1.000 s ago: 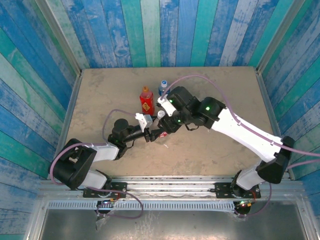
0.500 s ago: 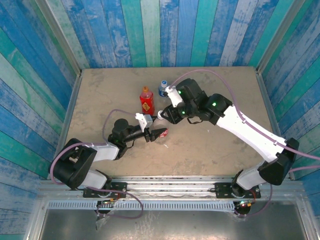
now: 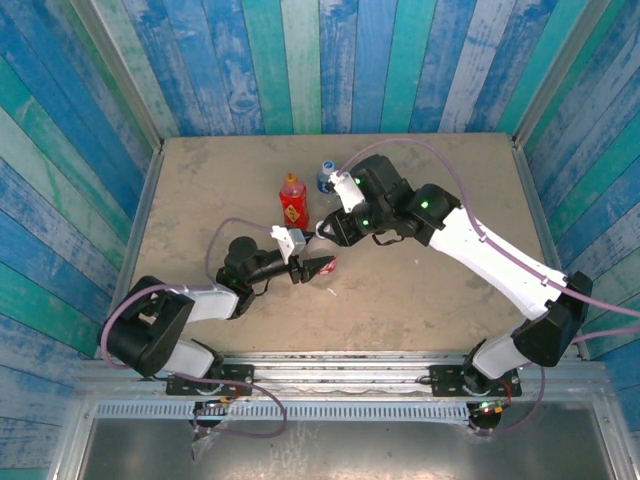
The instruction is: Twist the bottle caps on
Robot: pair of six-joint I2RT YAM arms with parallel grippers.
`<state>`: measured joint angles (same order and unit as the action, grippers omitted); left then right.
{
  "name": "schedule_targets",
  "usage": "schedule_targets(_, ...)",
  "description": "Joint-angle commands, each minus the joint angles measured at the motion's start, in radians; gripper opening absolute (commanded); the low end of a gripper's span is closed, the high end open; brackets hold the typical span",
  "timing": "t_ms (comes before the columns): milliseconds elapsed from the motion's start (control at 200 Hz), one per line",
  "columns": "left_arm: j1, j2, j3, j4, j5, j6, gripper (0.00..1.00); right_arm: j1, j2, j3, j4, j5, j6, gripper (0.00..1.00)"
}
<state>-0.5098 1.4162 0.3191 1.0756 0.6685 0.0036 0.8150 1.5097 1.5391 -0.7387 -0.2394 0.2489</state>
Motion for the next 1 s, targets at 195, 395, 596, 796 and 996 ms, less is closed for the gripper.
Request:
schedule_targets(195,-0.006,0.03,0.006,-0.053,0.019,0.01,0.68,-0.014,-0.026,0.021,0.039,0.011,0.016,0.49)
schedule_targets(395,-0.006,0.027,0.006,-0.054,0.021,0.01,0.68,-0.037,-0.007,0.009,0.034,0.007,0.023,0.33)
schedule_targets(596,-0.006,0.027,0.006,-0.052,0.022,0.01,0.68,-0.043,-0.013,-0.036,0.025,-0.019,0.029,0.26)
schedule_targets(796,-0.006,0.029,0.006,-0.05,0.026,0.009,0.68,-0.043,-0.023,-0.07,0.009,-0.021,0.032,0.23)
schedule_targets(996,-0.006,0.034,0.008,-0.052,0.029,0.008,0.68,-0.042,-0.02,-0.082,-0.004,-0.055,0.035,0.23)
